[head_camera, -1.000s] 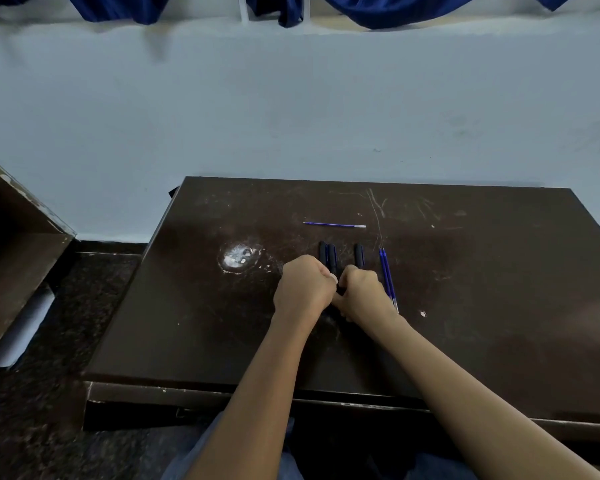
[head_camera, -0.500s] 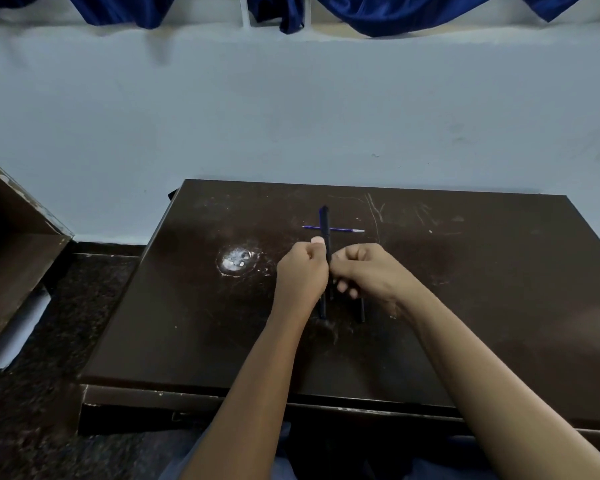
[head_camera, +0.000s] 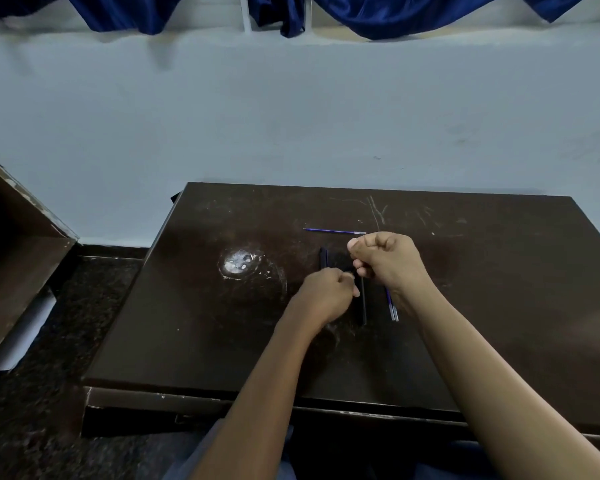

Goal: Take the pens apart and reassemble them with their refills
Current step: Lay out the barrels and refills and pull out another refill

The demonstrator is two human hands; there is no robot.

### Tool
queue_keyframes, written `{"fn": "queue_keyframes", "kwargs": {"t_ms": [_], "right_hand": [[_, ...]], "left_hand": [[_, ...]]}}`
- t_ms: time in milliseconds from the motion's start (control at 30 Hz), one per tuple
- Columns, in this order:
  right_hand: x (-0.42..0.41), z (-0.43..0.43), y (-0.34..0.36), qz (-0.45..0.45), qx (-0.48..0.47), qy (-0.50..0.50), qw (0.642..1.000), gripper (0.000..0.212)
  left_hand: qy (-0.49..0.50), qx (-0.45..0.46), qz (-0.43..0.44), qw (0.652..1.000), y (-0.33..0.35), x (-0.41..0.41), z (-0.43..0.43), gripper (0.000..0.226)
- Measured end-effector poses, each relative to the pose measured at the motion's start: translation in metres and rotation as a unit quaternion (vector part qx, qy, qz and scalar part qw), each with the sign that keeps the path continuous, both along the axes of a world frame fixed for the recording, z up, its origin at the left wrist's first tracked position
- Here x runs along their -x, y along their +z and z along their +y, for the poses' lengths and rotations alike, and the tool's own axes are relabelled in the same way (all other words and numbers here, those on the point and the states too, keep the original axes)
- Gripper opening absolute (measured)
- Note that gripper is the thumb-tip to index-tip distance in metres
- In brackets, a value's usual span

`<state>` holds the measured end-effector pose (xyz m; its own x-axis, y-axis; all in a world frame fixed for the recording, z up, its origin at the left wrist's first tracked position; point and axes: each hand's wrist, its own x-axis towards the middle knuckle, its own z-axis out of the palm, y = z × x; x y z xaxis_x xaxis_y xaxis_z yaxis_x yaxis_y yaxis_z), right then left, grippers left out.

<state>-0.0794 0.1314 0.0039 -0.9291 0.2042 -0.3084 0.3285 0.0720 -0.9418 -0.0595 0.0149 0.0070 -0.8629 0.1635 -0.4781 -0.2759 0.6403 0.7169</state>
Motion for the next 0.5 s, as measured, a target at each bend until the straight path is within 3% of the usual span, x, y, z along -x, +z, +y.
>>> {"fn": "queue_keyframes", "kwargs": {"t_ms": [200,333,500], "right_hand": [[0.0010,0.0033,-0.0028,-0.002,-0.079,-0.031,0.996,0.022],[0.0015,0.0004,-0.0060,-0.041,-0.026,0.003,0.999,0.016],[0.0038,-0.0010,-0.0045,-0.025,0.006,-0.002,1.000,0.011]], "left_hand": [[0.011,0.044,0.074,0.996,0.0017,0.0022,-0.0067,0.028],[-0.008,0.017,0.055,0.998,0.0039,0.0008,-0.0053,0.026],[-0.004,0.022,0.067,0.998,0.0085,-0.0006,-0.0059,0.026]]}}
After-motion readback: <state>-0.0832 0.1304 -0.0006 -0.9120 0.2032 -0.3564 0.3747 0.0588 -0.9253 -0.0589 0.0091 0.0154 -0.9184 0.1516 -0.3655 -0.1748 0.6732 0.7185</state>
